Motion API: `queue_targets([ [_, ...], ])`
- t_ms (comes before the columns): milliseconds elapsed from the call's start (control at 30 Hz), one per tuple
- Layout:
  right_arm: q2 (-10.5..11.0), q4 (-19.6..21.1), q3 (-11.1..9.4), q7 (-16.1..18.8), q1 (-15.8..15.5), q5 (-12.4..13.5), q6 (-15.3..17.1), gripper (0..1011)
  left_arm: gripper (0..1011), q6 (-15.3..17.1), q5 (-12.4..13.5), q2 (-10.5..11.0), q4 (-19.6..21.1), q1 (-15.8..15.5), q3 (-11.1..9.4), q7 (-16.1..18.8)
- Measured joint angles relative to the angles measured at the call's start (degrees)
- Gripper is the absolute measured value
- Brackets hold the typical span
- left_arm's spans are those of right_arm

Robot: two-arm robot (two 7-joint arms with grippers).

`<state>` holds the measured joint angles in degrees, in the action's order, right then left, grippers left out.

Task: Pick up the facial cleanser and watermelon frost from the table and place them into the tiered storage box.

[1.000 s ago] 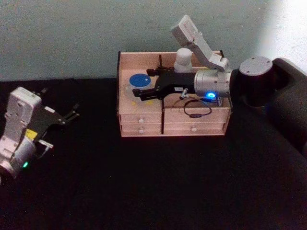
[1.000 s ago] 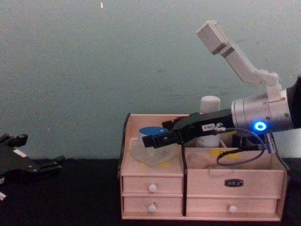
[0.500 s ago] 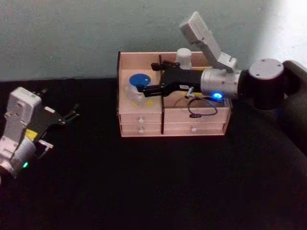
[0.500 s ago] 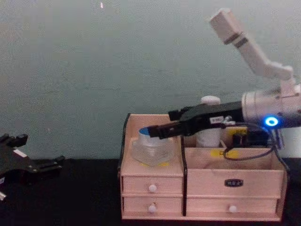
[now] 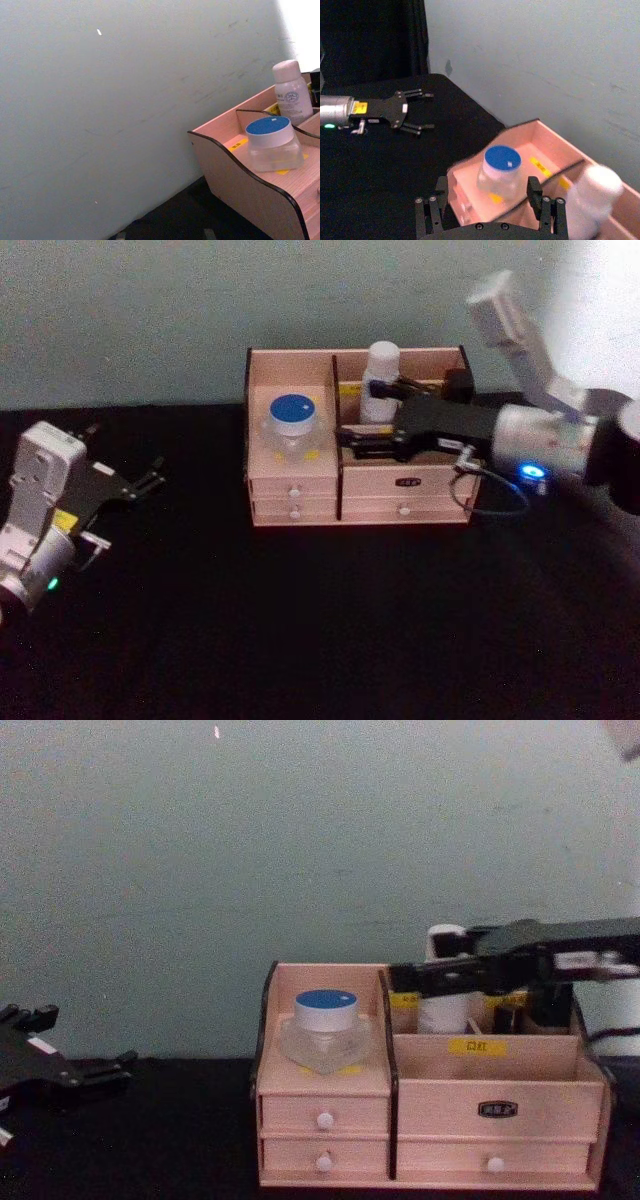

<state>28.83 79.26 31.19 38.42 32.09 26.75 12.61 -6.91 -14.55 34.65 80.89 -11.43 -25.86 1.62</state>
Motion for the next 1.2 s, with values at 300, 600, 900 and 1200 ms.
queue_targets([
  [300, 8.5, 12.1, -6.3, -10.7, -11.2, 2.6, 4.2, 1002, 1001, 0.0, 0.0, 0.0, 0.0, 0.0, 0.0, 0.0],
  [600, 10.0, 17.9, -14.7, -28.1, -20.9, -0.9, 6.4, 1002, 1001, 0.0, 0.0, 0.0, 0.0, 0.0, 0.0, 0.0],
  [900, 6.4, 15.6, -17.9, -39.1, -23.8, -4.9, 11.2, 1002, 1001, 0.0, 0.0, 0.0, 0.0, 0.0, 0.0, 0.0],
  [1200, 3.4, 10.4, -16.5, -41.0, -23.1, -7.7, 12.2, 1002, 1001, 0.0, 0.0, 0.0, 0.0, 0.0, 0.0, 0.0],
])
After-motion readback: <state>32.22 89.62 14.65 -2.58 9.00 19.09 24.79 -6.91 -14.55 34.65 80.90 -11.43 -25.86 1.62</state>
